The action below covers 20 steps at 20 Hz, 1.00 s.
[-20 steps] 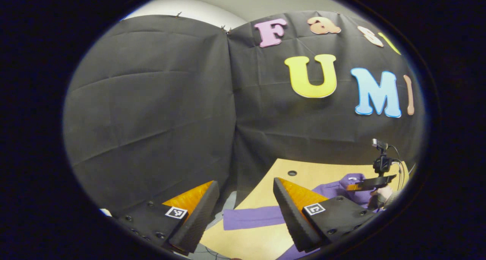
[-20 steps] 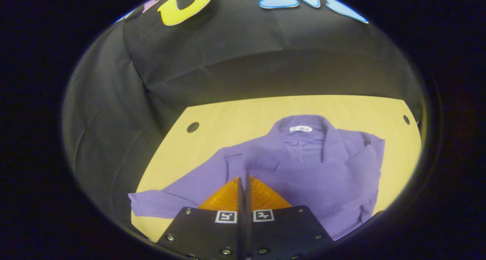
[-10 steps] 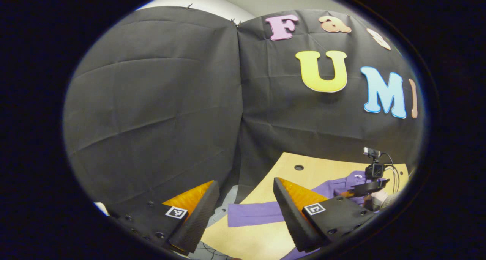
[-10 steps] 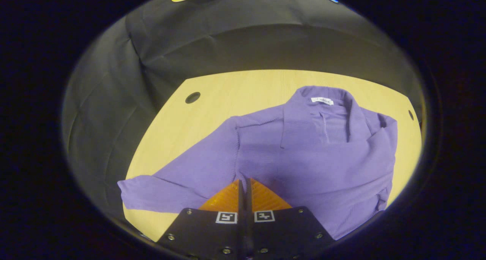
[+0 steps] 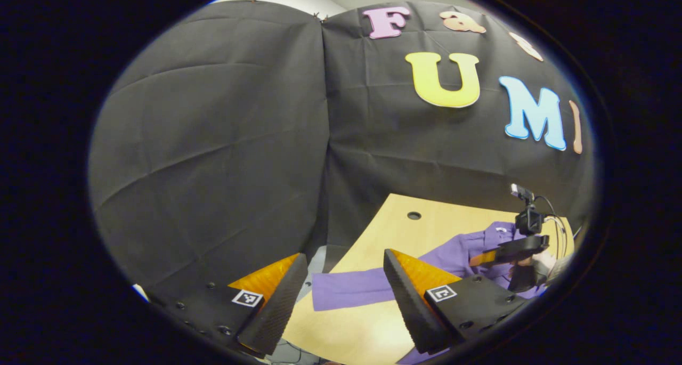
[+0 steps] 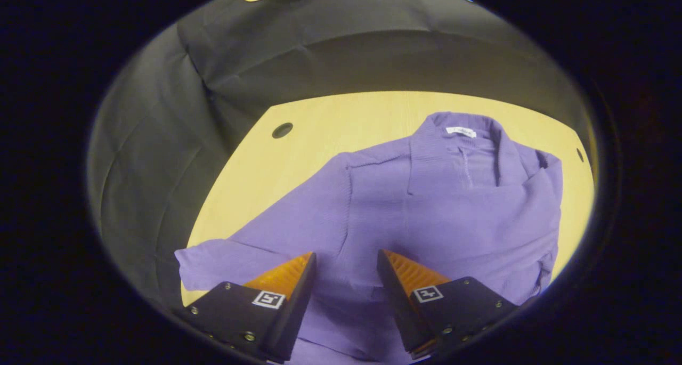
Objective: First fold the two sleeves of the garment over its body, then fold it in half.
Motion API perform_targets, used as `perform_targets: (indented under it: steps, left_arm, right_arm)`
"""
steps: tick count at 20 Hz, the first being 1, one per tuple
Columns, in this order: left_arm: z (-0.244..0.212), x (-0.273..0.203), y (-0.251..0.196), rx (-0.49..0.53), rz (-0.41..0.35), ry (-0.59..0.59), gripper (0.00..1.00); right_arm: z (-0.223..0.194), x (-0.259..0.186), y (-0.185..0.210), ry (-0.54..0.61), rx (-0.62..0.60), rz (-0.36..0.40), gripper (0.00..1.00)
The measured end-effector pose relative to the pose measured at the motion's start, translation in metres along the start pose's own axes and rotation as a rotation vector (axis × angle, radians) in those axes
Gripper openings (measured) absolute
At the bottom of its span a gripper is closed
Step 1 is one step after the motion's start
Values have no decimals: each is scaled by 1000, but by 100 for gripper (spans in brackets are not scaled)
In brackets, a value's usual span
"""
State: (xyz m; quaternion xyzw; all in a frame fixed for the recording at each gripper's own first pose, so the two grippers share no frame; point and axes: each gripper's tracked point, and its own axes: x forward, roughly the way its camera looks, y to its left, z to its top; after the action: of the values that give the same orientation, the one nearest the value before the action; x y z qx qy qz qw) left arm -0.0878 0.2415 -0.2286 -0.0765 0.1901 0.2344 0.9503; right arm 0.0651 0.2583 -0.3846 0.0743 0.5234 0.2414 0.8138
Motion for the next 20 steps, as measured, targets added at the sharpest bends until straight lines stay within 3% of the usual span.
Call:
perform_targets:
  steps: [5, 7, 11, 13, 14, 15, 16, 20]
  left_arm:
    - [-34, 39, 1, -1, -17, 57, 100]
    - [-53, 61, 5, -4, -16, 91, 96]
    - [-99, 102, 12, -26, -9, 215, 98]
    - [-126, 123, 16, -25, 0, 264, 93]
    - [-138, 136, 16, -22, 2, 290, 100]
    - [-150, 145, 17, -17, 4, 315, 93]
    - [-163, 153, 19, -15, 7, 339, 100]
    - [-212, 177, 24, -30, 30, 428, 100]
  right_arm:
    - [19, -44, 10, -69, -3, 48, 72]
    - [30, -66, 12, -107, 8, 67, 72]
    - [48, -108, 10, -178, 44, 90, 72]
    - [53, -126, 6, -206, 59, 93, 72]
    - [54, -133, 2, -218, 65, 92, 72]
    - [55, -142, -2, -230, 69, 87, 72]
    - [53, -148, -6, -240, 77, 81, 72]
    - [38, -164, -33, -244, 129, 50, 72]
